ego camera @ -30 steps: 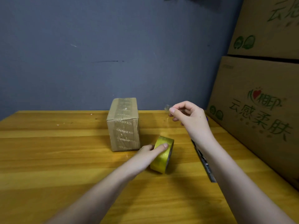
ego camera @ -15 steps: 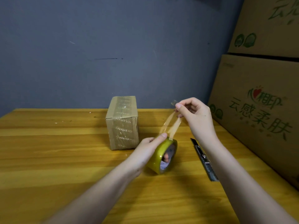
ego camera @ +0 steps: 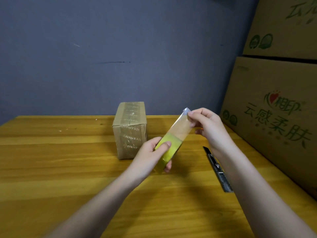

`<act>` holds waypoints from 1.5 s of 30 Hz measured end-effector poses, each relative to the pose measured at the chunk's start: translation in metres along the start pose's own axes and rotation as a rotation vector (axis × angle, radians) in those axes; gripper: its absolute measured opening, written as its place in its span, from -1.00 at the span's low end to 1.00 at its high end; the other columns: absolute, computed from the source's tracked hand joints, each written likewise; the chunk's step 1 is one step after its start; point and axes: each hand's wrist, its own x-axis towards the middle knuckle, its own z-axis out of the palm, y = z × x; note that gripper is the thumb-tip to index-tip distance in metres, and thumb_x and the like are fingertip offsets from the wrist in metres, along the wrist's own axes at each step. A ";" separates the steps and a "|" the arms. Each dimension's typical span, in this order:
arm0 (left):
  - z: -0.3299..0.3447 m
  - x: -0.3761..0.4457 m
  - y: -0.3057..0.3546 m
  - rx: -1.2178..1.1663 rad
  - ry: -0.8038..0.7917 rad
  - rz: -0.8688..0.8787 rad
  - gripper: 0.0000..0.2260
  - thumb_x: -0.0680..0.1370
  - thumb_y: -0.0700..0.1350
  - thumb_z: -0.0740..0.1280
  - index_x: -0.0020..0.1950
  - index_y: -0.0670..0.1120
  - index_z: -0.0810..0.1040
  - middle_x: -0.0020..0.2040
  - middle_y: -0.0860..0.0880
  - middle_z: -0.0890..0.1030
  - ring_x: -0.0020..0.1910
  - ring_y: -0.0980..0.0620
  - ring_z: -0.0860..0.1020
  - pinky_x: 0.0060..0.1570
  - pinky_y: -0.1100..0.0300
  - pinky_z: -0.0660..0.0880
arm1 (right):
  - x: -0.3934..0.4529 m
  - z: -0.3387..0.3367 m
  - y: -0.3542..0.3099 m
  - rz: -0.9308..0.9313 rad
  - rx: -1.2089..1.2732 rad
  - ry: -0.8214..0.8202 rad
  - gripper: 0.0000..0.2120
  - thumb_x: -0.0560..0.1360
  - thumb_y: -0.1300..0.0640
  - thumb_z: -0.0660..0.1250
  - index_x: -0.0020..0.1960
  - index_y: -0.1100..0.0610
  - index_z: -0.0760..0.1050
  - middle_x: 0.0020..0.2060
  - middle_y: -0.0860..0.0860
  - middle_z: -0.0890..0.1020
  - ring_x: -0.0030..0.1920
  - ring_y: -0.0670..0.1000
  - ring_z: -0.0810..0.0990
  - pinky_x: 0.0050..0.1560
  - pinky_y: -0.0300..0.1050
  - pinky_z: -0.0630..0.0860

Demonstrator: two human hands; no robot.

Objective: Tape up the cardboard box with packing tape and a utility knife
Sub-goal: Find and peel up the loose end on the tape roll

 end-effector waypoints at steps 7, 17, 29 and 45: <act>-0.001 -0.003 -0.004 0.031 0.037 0.140 -0.69 0.50 0.03 0.26 -0.12 -0.25 0.47 -0.50 -0.09 0.51 -0.53 0.01 0.47 -0.41 0.19 0.48 | -0.003 0.006 0.003 -0.148 -0.139 0.057 -0.82 0.51 0.16 0.34 -0.06 0.29 0.58 -0.21 0.06 0.59 -0.28 -0.14 0.50 -0.38 -0.45 0.41; -0.005 -0.010 -0.004 0.109 0.111 0.317 -0.73 0.50 -0.01 0.29 -0.20 -0.23 0.47 -0.50 -0.05 0.54 -0.53 0.06 0.51 -0.36 0.27 0.47 | -0.007 0.013 0.006 -0.180 -0.215 0.005 -0.85 0.49 0.15 0.37 -0.08 0.25 0.59 -0.21 0.08 0.62 -0.24 -0.08 0.51 -0.32 -0.40 0.40; -0.007 -0.014 -0.001 0.125 0.132 0.391 -0.74 0.42 0.03 0.32 -0.25 -0.16 0.48 -0.45 -0.03 0.55 -0.55 0.08 0.52 -0.49 0.26 0.46 | -0.015 0.018 0.016 0.012 -0.062 -0.176 -0.83 0.52 0.08 0.32 -0.06 0.18 0.59 -0.21 -0.01 0.62 -0.19 -0.09 0.56 -0.13 -0.13 0.48; -0.010 -0.010 -0.007 0.483 0.108 0.522 -0.65 0.40 0.06 0.35 -0.34 -0.22 0.42 -0.54 -0.07 0.50 -0.56 -0.03 0.54 -0.50 0.10 0.49 | -0.017 0.034 0.037 0.463 0.400 -0.283 -0.70 0.51 0.08 0.22 0.13 0.25 0.50 -0.03 0.27 0.56 0.00 0.16 0.53 -0.02 0.01 0.47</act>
